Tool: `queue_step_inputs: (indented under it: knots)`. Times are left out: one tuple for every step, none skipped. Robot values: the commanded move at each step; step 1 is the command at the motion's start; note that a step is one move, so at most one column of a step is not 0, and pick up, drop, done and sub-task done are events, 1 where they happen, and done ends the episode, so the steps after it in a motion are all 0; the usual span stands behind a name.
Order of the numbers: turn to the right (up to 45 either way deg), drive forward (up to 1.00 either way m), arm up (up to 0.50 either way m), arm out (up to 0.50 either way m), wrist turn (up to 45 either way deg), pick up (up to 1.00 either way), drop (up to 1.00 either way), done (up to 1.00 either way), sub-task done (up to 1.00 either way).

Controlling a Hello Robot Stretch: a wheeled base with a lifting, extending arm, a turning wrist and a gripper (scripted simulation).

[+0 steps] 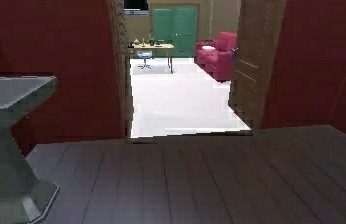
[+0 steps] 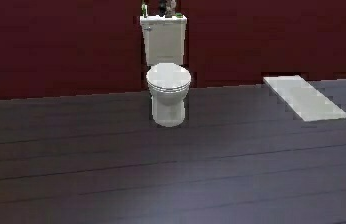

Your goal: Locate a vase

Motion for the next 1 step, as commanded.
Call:
queue_step_inputs:
  knots:
    - [0.0,1.0,0.0,0.0,0.0,0.0,0.0,0.0,0.0]
